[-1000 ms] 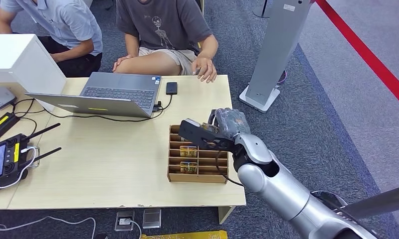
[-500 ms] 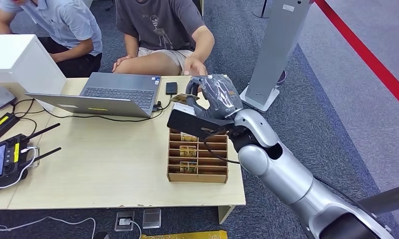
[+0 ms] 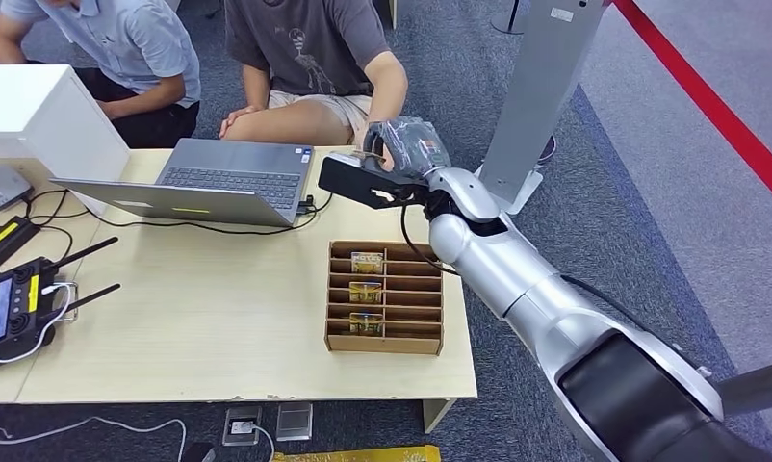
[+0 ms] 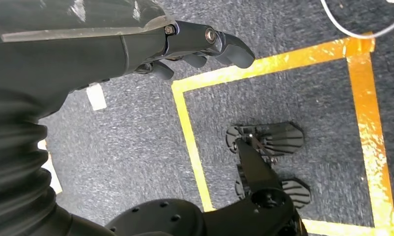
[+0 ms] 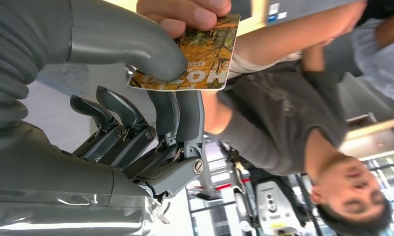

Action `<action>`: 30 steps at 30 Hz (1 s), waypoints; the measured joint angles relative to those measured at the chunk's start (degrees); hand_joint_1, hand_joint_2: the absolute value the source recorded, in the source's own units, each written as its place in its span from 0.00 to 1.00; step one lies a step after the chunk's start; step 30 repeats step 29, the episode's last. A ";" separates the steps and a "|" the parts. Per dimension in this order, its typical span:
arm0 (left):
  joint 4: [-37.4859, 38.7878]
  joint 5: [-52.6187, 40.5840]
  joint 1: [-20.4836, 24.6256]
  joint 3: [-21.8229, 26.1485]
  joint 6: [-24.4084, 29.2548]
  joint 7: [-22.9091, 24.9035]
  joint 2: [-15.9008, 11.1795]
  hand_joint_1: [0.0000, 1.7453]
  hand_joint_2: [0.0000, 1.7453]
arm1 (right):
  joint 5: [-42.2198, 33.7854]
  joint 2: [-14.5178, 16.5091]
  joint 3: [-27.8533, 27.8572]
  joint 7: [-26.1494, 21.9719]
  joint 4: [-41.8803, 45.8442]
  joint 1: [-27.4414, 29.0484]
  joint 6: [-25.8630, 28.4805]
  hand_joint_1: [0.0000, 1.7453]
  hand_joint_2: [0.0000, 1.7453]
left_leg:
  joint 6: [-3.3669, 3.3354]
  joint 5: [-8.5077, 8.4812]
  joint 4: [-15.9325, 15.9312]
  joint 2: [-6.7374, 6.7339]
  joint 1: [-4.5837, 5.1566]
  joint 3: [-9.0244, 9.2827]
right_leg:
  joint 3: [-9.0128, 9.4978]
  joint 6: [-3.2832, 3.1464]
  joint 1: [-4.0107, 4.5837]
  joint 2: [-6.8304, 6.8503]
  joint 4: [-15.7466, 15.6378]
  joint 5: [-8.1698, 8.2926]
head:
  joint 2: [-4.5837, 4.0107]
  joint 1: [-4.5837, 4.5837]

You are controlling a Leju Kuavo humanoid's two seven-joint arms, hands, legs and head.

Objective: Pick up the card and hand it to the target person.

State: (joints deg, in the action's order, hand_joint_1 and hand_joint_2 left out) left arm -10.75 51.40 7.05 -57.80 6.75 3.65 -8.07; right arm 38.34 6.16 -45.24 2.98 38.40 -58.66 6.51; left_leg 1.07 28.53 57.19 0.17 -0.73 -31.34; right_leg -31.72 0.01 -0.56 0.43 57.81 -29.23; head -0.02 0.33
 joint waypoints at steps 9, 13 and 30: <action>0.04 0.24 -0.50 -0.22 1.17 0.07 -0.63 0.00 1.00 | 3.73 2.57 -0.25 0.82 -7.24 -1.54 2.25 0.00 1.00 | 0.00 0.00 0.00 -0.03 0.00 0.03 | -0.01 0.00 0.00 -0.03 0.00 0.00 | 0.00 -0.08; 0.06 0.28 -0.53 -0.55 2.39 -1.81 -0.71 0.00 1.00 | 3.81 3.09 -0.32 0.33 -8.53 -2.05 2.84 0.00 1.00 | 0.00 0.00 0.00 -0.04 0.00 0.04 | -0.01 0.00 0.00 -0.04 0.00 0.00 | 0.00 -0.06; 0.11 3.82 -1.06 -0.61 2.11 1.86 -0.72 0.00 1.00 | -17.89 -0.28 6.66 -8.44 -3.18 2.40 1.88 0.00 1.00 | 0.00 0.00 0.03 -0.04 0.00 0.11 | 0.03 0.00 0.00 -0.05 -0.03 0.01 | 0.00 -0.02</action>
